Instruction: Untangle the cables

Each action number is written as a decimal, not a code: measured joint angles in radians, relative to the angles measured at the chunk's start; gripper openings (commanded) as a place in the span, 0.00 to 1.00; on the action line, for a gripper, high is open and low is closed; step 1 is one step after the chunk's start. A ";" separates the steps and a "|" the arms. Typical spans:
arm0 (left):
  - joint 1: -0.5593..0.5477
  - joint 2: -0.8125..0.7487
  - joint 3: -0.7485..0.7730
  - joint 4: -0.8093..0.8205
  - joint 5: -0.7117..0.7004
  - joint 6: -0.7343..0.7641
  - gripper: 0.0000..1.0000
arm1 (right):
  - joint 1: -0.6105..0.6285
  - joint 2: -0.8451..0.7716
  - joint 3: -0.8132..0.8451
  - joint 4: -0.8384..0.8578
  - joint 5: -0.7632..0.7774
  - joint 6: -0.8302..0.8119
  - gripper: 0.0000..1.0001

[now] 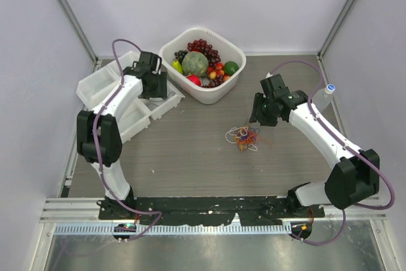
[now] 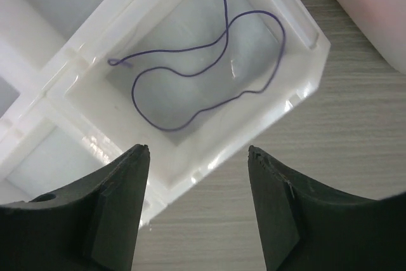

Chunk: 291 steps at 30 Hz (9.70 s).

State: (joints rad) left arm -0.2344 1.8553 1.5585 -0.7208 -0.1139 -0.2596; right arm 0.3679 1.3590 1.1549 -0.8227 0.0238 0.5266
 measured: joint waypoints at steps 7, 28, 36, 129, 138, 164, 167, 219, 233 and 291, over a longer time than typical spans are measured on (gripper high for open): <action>0.000 -0.212 -0.073 -0.011 0.027 -0.006 0.70 | -0.071 0.088 -0.009 0.012 -0.055 -0.021 0.52; 0.084 0.176 -0.019 0.218 0.231 -0.244 0.47 | -0.084 0.061 -0.066 0.060 -0.136 -0.045 0.52; 0.088 0.254 0.049 0.294 0.248 -0.262 0.45 | -0.084 -0.055 -0.112 0.058 -0.109 -0.010 0.52; -0.267 -0.170 -0.447 0.213 0.570 -0.069 0.50 | 0.232 0.373 -0.098 0.470 -0.423 -0.044 0.55; -0.282 -0.110 -0.452 0.200 0.571 -0.038 0.13 | 0.232 0.373 -0.087 0.445 -0.407 -0.062 0.56; -0.312 -0.303 -0.133 0.046 0.724 -0.046 0.00 | 0.326 0.355 -0.040 0.550 -0.167 -0.105 0.62; -0.314 -0.321 -0.053 0.041 0.721 -0.069 0.00 | 0.290 0.358 -0.061 0.550 -0.141 -0.081 0.61; -0.318 -0.360 0.380 0.389 0.809 -0.475 0.00 | 0.119 -0.245 -0.182 0.758 -0.428 -0.165 0.61; -0.322 -0.359 0.382 0.449 0.863 -0.517 0.00 | 0.211 -0.137 0.019 0.856 -0.410 -0.176 0.56; -0.323 -0.629 -0.147 -0.037 -0.008 -0.199 0.00 | 0.383 0.283 -0.291 0.731 -0.146 -0.193 0.27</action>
State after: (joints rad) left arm -0.5571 1.2263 1.4113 -0.7582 -0.1215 -0.4587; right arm 0.7513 1.6424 0.8635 -0.0914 -0.1226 0.3340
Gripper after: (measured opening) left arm 0.012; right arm 0.271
